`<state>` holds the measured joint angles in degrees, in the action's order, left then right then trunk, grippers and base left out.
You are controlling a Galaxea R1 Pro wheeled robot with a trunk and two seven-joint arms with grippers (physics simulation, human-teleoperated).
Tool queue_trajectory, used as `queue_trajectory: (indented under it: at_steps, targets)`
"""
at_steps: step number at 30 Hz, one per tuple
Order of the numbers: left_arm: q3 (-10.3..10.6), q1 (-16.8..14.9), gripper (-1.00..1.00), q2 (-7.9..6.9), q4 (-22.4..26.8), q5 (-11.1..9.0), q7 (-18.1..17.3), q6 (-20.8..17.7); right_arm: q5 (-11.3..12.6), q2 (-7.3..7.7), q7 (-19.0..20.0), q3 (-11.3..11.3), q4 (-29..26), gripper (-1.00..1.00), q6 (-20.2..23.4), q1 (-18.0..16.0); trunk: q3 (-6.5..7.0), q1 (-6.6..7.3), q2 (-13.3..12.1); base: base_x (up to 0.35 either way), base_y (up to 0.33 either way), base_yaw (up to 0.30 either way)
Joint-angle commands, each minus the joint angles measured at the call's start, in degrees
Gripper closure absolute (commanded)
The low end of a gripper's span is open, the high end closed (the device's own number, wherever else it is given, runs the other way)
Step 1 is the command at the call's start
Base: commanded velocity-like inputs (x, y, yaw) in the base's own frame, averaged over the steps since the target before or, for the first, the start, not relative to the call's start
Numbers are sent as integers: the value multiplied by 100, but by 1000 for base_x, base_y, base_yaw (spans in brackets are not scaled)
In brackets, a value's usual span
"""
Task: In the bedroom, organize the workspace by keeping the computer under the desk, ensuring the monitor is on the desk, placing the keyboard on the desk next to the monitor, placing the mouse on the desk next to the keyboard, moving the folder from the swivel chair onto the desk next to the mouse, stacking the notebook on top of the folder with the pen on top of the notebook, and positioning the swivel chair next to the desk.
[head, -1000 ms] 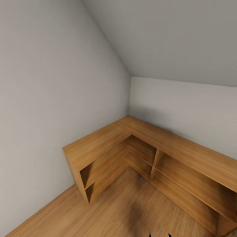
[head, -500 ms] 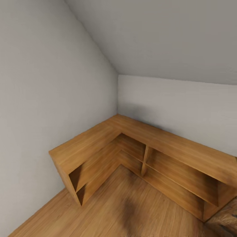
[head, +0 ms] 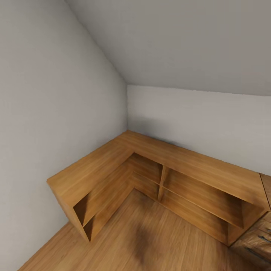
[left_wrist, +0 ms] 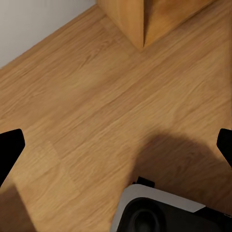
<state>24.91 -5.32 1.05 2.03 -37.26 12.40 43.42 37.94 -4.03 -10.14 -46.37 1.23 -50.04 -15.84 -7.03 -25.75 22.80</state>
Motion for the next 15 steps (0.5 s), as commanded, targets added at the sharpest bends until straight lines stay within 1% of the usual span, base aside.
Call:
queue_trajectory:
  at_steps: [1, 5, 7, 10, 15]
  targets:
    - [51, -4, -100, 1, -1, 0, 52, 11, -4, 0, -49, -45, 15, -100, -13, -6, -12, -3, 12, 8, 7, -9]
    - [52, -4, -100, 1, 0, 0, 52, 9, -4, 3, -49, -45, 17, -100, -13, -6, -12, -3, 12, 14, 5, -5]
    - [55, -4, -100, 1, 1, 0, 52, 9, -5, 1, -49, -45, 17, -100, -9, -6, -12, -3, 12, 151, 36, -1]
    - [57, -4, -100, 1, 0, 0, 52, 4, -6, 0, -44, -45, 17, -100, -7, -6, -12, -3, 12, 253, 22, 0]
    - [58, -4, -100, 1, 0, -3, 52, 3, -6, 1, -43, -44, 17, -100, -5, -6, -12, -3, 12, 313, 6, 0]
